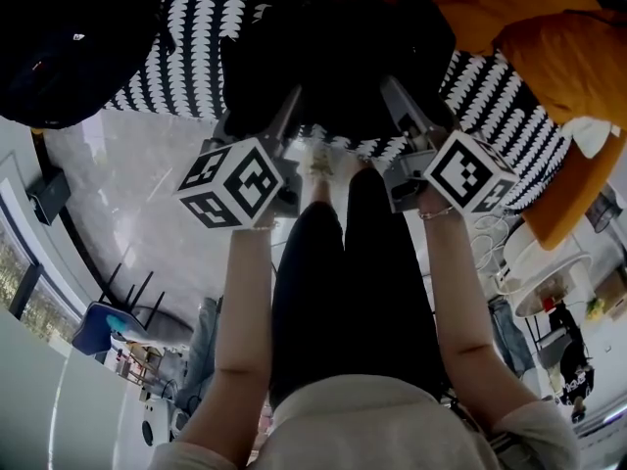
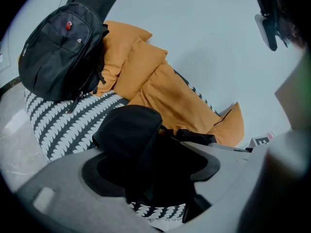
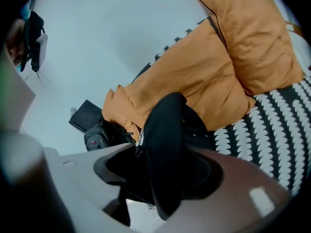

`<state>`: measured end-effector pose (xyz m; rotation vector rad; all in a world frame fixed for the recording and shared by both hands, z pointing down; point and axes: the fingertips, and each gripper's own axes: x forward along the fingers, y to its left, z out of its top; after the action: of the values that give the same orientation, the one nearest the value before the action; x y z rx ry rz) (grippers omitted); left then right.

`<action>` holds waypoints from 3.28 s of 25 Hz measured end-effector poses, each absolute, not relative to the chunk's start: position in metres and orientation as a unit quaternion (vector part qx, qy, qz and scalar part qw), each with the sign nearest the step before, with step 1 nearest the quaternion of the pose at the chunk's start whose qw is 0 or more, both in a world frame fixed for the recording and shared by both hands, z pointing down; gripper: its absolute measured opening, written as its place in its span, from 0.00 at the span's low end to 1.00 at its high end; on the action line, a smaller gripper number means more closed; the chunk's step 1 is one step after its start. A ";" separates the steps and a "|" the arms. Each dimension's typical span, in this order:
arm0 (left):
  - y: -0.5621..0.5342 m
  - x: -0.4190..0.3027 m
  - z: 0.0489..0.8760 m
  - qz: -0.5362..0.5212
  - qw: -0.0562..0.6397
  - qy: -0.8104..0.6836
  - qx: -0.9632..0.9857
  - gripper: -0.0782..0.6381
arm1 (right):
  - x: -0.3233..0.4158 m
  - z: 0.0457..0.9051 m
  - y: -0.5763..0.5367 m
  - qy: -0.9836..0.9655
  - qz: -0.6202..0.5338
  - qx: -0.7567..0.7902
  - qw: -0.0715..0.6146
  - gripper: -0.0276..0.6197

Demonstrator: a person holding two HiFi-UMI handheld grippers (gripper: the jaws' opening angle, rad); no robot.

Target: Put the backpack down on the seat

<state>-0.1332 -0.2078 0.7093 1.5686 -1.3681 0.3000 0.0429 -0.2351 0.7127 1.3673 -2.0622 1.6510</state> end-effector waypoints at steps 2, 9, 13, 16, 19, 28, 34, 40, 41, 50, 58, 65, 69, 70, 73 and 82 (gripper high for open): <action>-0.205 -0.134 0.709 0.124 0.499 -0.564 0.646 0.57 | 0.041 0.712 -0.233 -0.691 0.556 0.454 0.084 0.46; -0.185 -0.145 0.695 0.119 0.496 -0.584 0.631 0.64 | 0.047 0.702 -0.215 -0.687 0.555 0.460 0.089 0.47; -0.176 -0.151 0.683 0.117 0.491 -0.589 0.631 0.64 | 0.057 0.695 -0.207 -0.683 0.546 0.476 0.097 0.47; -0.169 -0.154 0.673 0.118 0.486 -0.589 0.634 0.64 | 0.066 0.688 -0.200 -0.678 0.541 0.488 0.098 0.47; -0.163 -0.155 0.660 0.115 0.482 -0.588 0.639 0.64 | 0.073 0.675 -0.194 -0.676 0.536 0.497 0.094 0.47; -0.147 -0.149 0.616 0.106 0.452 -0.580 0.669 0.64 | 0.068 0.615 -0.175 -0.702 0.515 0.489 0.054 0.47; -0.141 -0.135 0.575 0.089 0.427 -0.559 0.705 0.64 | 0.046 0.570 -0.163 -0.739 0.505 0.446 0.022 0.47; -0.143 -0.131 0.515 0.056 0.375 -0.570 0.729 0.64 | 0.033 0.508 -0.158 -0.776 0.481 0.408 -0.012 0.47; -0.143 -0.132 0.505 0.046 0.368 -0.573 0.731 0.64 | 0.029 0.497 -0.157 -0.783 0.478 0.397 -0.014 0.47; -0.143 -0.112 0.419 -0.033 0.345 -0.519 0.782 0.62 | 0.010 0.401 -0.148 -0.822 0.446 0.350 -0.053 0.37; -0.138 -0.100 0.347 -0.076 0.301 -0.489 0.815 0.37 | -0.003 0.334 -0.142 -0.849 0.406 0.330 -0.069 0.24; -0.134 -0.092 0.285 -0.120 0.272 -0.457 0.838 0.22 | -0.016 0.268 -0.142 -0.878 0.362 0.299 -0.097 0.21; -0.136 -0.095 0.257 -0.127 0.243 -0.465 0.842 0.16 | -0.023 0.232 -0.140 -0.897 0.319 0.289 -0.098 0.17; -0.135 -0.095 0.250 -0.128 0.236 -0.465 0.843 0.16 | -0.024 0.225 -0.139 -0.900 0.313 0.285 -0.099 0.15; -0.135 -0.096 0.231 -0.129 0.217 -0.468 0.847 0.14 | -0.026 0.203 -0.134 -0.908 0.303 0.268 -0.109 0.08; -0.138 -0.100 0.186 -0.145 0.160 -0.465 0.859 0.12 | -0.053 0.142 -0.118 -0.940 0.252 0.191 -0.129 0.05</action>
<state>-0.0997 -0.1380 0.1855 2.4536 -1.3294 -0.4141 -0.0528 -0.1183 0.1416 0.6557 -3.2229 0.8646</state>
